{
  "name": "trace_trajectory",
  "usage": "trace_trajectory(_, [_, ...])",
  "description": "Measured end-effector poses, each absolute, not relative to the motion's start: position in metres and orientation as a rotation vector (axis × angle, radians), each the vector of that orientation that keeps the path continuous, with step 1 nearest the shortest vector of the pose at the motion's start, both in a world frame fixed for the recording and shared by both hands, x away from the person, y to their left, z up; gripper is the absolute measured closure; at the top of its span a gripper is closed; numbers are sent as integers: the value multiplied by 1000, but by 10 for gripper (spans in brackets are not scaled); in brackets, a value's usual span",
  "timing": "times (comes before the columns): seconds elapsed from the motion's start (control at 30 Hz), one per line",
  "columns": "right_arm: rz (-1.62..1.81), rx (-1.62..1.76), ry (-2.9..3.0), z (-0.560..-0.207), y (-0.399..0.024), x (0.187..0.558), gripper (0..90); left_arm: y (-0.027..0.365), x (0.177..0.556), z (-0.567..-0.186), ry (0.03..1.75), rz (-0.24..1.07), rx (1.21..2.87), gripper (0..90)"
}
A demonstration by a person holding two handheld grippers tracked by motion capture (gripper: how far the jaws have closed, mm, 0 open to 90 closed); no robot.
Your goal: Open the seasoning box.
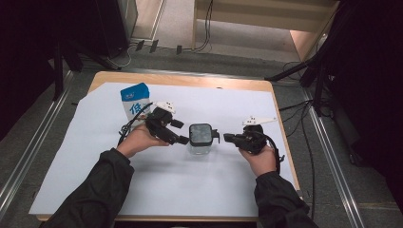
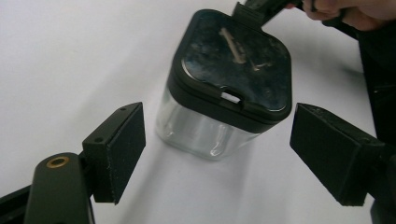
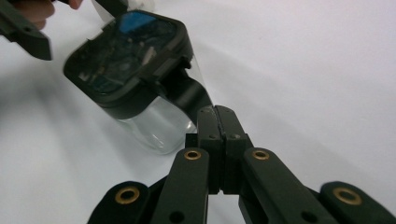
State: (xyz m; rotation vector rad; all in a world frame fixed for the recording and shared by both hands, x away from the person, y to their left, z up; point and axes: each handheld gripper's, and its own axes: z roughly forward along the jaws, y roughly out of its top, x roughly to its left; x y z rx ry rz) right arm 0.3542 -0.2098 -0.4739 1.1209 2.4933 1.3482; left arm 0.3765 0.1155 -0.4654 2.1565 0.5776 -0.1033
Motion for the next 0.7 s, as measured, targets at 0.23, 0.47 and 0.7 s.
trace_trajectory(0.23, [1340,1132,2505,-480,-210,359,900,105,375,-474,547,-64,2172,127])
trace_trajectory(0.47, [1319,1107,2520,-483,-200,356,900,99,376,-478,516,-78,2181,139])
trace_trajectory(0.7, [1306,1088,2520,-484,-198,355,900,90,374,-480,494,-45,2205,145])
